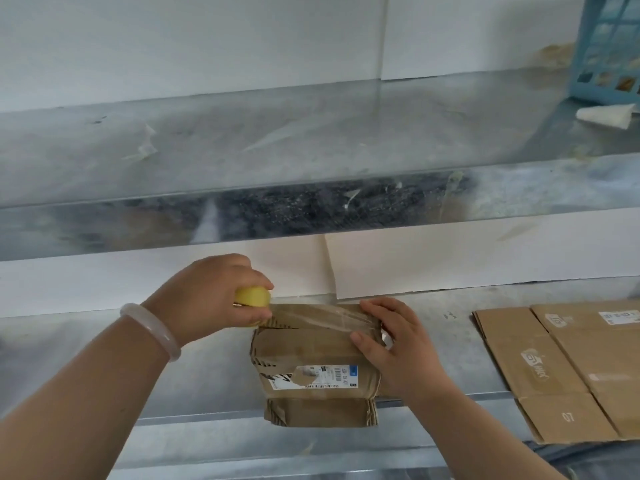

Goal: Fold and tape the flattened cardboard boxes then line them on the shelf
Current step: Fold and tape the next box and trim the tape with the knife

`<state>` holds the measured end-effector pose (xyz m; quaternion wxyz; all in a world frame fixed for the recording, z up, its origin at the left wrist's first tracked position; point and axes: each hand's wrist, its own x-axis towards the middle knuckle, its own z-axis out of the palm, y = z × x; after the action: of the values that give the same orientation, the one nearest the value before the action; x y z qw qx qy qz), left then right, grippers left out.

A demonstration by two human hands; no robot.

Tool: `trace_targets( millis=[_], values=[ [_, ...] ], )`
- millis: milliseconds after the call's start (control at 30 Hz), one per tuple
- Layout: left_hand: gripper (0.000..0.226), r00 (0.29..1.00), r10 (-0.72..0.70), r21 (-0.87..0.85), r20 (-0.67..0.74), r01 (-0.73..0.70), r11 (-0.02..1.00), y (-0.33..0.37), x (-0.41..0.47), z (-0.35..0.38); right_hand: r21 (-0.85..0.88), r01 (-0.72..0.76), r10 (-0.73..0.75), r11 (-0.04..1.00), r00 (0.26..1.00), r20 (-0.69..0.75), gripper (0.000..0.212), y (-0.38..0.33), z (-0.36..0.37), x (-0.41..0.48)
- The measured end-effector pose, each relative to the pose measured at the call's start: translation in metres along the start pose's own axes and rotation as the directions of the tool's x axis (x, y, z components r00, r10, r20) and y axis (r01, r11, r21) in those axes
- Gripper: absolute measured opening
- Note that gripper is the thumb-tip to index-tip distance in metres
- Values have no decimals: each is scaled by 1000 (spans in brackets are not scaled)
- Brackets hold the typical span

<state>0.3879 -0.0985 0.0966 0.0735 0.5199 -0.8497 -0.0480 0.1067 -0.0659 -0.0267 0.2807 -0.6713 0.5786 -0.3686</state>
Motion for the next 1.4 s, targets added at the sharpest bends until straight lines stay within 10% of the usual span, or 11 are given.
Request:
trace_targets(
  millis=[133,333,700,1400],
  values=[
    [50,996,-56,-26,70,58,998,-4,-5,1,-8,30,-30,1000,999,13,46,-2,2,0],
    [89,1000,-7,-15,28,8,1000,-7,-3,3,-101,79,-69,992,993,100,59,-2,-5,4],
    [21,987,-125,-233,98,145,962,-18,-11,1,-117,90,-82,989,994,73,57,-4,-7,7],
    [36,941,-244,-367,233,318,874,-37,-15,33,-99,142,-128,985,983,136,68,-4,-13,14]
  ],
)
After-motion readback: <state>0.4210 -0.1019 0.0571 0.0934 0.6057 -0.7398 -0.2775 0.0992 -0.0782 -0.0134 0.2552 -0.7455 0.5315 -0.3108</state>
